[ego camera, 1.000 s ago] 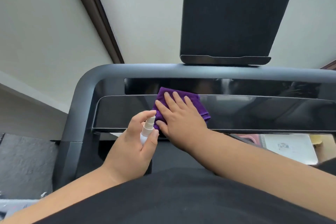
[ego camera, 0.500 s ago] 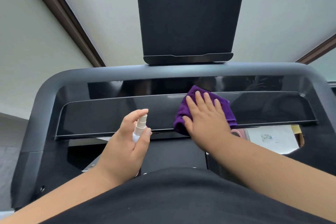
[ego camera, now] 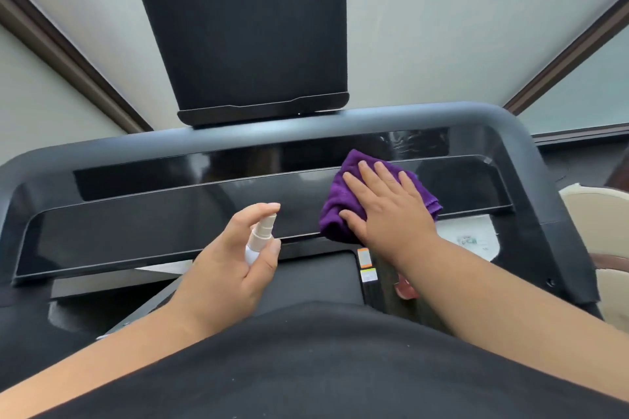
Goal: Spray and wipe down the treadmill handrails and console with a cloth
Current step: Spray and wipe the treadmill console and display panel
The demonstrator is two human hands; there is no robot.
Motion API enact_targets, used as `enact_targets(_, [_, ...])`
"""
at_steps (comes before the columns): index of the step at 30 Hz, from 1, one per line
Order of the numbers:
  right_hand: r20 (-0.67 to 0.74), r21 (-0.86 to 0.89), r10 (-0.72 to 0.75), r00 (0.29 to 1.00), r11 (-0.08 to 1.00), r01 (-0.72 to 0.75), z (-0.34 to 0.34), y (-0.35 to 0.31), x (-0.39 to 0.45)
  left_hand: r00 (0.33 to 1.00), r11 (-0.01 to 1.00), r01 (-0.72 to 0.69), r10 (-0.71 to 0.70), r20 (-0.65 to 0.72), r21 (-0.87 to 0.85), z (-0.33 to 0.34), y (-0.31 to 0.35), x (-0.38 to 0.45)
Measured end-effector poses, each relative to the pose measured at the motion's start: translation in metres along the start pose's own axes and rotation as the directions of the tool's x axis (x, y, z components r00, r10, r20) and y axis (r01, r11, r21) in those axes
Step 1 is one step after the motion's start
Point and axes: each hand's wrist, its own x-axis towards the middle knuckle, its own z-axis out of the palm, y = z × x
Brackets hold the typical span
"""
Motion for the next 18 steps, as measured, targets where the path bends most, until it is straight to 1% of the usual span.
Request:
enact_targets(3, [0.014,0.016,0.086,0.996,0.996,-0.086,-0.002,0.039,-0.009,1.0,1.0,-0.002,0.002,0.007,0.019,0.012,0.009,0.004])
enact_targets(5, [0.025,0.014,0.102,0.994,0.995,-0.102,-0.004,0.041,-0.008,1.0,0.999,-0.003,0.003,0.004,0.04,0.019,0.015,0.008])
enact_targets(7, [0.03,0.012,0.098,0.995,0.995,-0.098,-0.005,0.028,-0.004,1.0,0.998,0.016,-0.016,-0.012,0.053,0.026,0.021,0.011])
enact_targets(9, [0.03,0.013,0.026,0.999,1.0,-0.027,-0.006,0.01,0.002,1.0,0.998,0.021,-0.02,-0.024,0.059,0.034,0.027,0.013])
enact_targets(11, [0.028,0.02,-0.095,0.995,0.995,0.095,-0.007,-0.006,0.007,1.0,0.998,0.001,0.0,-0.017,0.062,0.043,0.033,0.015])
enact_targets(14, [0.036,0.013,-0.206,0.978,0.978,0.206,-0.008,-0.007,0.009,1.0,0.999,0.006,-0.006,-0.004,0.054,0.053,0.042,0.019])
enact_targets(16, [0.025,0.001,-0.222,0.975,0.975,0.222,-0.007,0.013,0.005,1.0,0.999,0.005,-0.005,0.004,0.054,0.057,0.049,0.022])
enact_targets(18, [0.013,0.0,-0.168,0.986,0.986,0.168,-0.004,0.044,-0.001,1.0,0.999,0.003,-0.003,0.007,0.053,0.06,0.055,0.026])
